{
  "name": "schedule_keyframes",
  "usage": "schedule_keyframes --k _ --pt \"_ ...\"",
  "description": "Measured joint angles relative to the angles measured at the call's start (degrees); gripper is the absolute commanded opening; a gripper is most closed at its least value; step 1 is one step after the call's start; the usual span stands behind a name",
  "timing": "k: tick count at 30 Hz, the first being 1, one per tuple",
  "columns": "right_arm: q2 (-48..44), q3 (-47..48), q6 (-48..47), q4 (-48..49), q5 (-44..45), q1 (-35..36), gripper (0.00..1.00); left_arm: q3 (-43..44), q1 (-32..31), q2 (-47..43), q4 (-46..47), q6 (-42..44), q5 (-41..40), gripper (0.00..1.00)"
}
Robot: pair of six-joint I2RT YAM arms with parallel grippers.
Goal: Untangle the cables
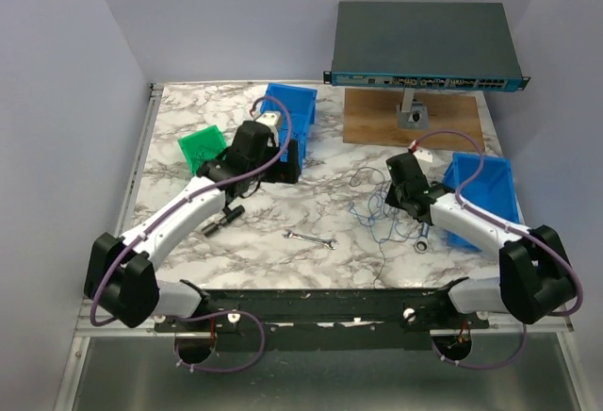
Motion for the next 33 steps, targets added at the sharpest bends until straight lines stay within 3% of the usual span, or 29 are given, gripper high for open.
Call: schedule_keyframes --k 5,11,18,23,28,33 --pt "-4.2 0.0 -0.2 0.2 -2.1 0.0 0.01 -12.5 -6.9 -7.2 6.4 -2.9 3.2 0.95" --pt "-8.1 0.0 -0.6 -0.4 -3.4 0.0 0.01 -20.1 -14.8 -8.7 13.8 -9.4 5.7 0.95" --pt "-13.6 -0.1 -1.0 -0.2 -16.5 0.0 0.01 -19.9 -21.0 -1.6 25.1 -14.3 8.1 0.94" --pt "-14.1 -0.1 -1.1 -0.6 -26.9 0.0 0.01 -15.9 -22.5 5.3 27.6 -14.7 8.7 0.92" --pt "-17.2 -0.2 -1.1 -1.6 -29.7 0.0 0.01 -9.5 -22.6 11.6 26.0 -17.5 8.8 0.85" --pt "-18.1 -2.1 -0.9 -1.0 -30.6 0.0 0.01 -8.9 -22.8 13.2 25.2 -19.6 8.9 0.84"
